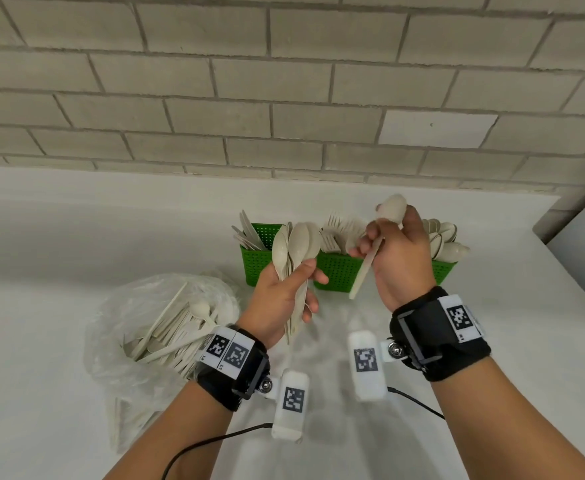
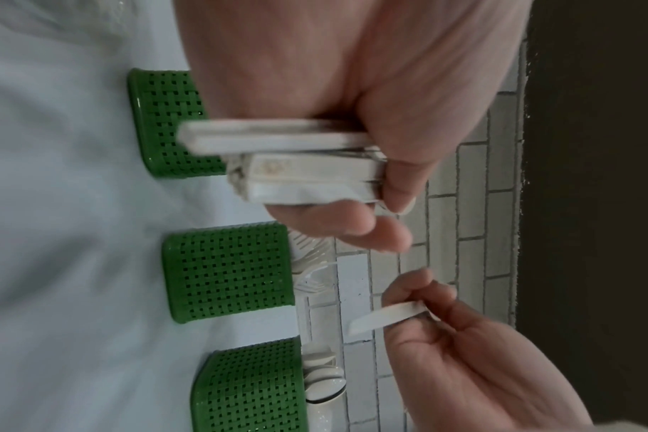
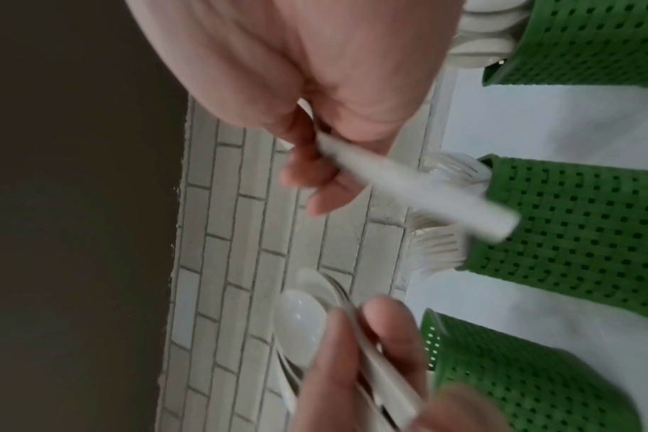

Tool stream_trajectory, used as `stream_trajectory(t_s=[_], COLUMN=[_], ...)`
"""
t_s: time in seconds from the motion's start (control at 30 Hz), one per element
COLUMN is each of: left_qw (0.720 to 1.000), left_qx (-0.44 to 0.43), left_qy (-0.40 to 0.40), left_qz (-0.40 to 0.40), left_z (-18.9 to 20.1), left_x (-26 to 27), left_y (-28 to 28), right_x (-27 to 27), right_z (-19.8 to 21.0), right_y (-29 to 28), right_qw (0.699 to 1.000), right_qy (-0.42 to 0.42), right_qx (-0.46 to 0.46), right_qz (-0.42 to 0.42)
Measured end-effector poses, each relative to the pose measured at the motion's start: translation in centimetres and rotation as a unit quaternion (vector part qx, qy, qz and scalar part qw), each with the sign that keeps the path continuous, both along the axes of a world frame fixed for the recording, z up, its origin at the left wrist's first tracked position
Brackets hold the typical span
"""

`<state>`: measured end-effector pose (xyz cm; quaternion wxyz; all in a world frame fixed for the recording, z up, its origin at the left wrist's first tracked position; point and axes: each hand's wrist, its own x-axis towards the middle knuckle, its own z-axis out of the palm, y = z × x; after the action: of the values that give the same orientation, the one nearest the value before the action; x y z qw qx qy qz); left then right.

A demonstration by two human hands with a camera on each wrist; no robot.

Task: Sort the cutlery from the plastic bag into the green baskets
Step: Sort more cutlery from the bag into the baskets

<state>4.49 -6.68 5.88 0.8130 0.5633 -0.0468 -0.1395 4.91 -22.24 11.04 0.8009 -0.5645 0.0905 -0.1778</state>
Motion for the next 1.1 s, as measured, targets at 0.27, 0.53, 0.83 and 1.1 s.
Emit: stream_trajectory(t_s=[0.27, 0.53, 0.83, 1.1], left_qw=[0.999, 0.999, 0.999, 0.999], left_qx=[0.021, -0.033, 0.005, -0.028], left_qy=[-0.042, -0.003, -0.018, 0.015], left_qz=[-0.013, -0.042, -0.026, -0.044], left_z=[0.1, 0.2, 0.3, 0.6], left_x=[-0.5, -0.7, -0.7, -0.6], left_y=[-0.3, -0.3, -0.4, 0.0], right_x=[-1.6, -1.0, -1.0, -0.6], right_z=[-1.2, -1.6, -1.3, -1.8], right_y=[2.2, 2.1, 1.8, 1.3], right_qw=[0.969, 0.973, 0.983, 0.978], right_qy=[0.009, 0.037, 0.005, -0.02], right_qx=[-0.235, -0.221, -0.181, -0.206], right_qz=[0.076, 0.054, 0.019, 0.036])
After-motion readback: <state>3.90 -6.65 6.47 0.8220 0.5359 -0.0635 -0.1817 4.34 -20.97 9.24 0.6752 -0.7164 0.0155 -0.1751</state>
